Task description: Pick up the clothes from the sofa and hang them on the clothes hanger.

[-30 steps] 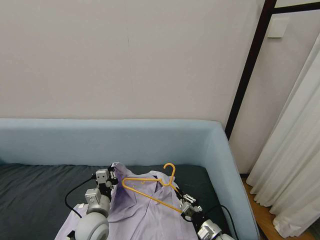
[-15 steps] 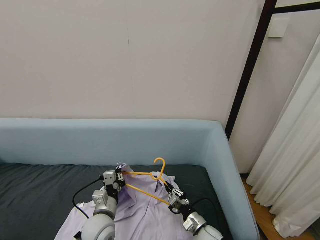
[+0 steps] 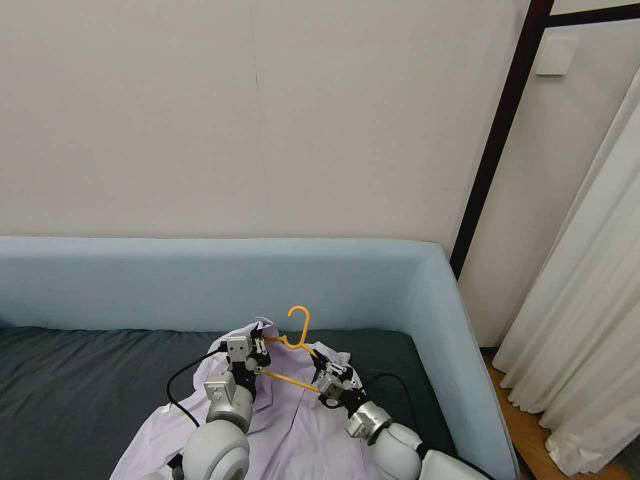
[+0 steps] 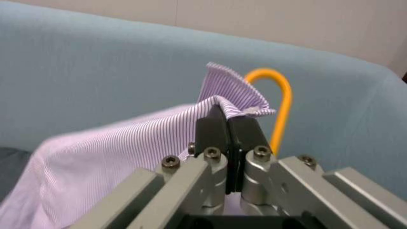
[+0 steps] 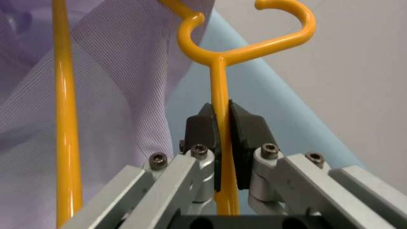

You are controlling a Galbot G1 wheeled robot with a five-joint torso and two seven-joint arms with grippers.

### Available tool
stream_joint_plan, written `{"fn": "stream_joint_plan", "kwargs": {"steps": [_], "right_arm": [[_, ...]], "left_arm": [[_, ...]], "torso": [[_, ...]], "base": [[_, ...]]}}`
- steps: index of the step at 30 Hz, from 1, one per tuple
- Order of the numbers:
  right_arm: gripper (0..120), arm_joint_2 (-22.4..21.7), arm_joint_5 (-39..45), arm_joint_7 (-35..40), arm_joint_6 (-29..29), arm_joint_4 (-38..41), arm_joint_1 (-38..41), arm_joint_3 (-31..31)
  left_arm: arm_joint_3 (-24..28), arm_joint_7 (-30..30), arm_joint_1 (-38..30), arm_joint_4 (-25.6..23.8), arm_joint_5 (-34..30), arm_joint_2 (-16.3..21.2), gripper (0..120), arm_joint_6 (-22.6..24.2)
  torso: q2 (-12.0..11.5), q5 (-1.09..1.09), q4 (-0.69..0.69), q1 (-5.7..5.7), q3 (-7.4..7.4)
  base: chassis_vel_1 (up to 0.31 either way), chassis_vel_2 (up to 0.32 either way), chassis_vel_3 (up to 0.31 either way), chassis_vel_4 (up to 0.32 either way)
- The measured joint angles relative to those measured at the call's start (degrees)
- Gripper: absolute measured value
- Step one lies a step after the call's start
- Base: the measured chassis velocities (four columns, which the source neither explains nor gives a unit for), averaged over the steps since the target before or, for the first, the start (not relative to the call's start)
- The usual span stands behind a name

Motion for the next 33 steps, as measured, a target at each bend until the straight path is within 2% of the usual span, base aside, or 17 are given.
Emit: {"fn": "stream_joint_plan", "kwargs": {"steps": [9,16,33], "right_arm": [[5,1.38,0.97,2.64,-4.15,-0.82,4.28,-2.46],[5,2.23,-0.63,3.51,-5.53,0.03,5.52,-3.97],[5,1.21,-2.45,3.58,-3.46,4.04,6.79,-3.32]], "left_arm": [[-2.30,-0.10,5.55,-3.41,1.76,-0.45,0,-0.01],[-2.45,-0.47,5.56,-3.34,2.80,-1.76,0,-0.03],[-2.87,-1.08,10.96,-3.20,5.84,-5.35,0,0.09]], "torso": [[0.00,0.00,-0.02,0.00,0.00],[0.00,0.00,-0.02,-0.01,-0.01],[0.00,0.00,-0.02,-0.02,-0.01]], "base": [[0.000,0.000,0.000,0.000],[0.000,0.000,0.000,0.000],[0.000,0.000,0.000,0.000]]}}
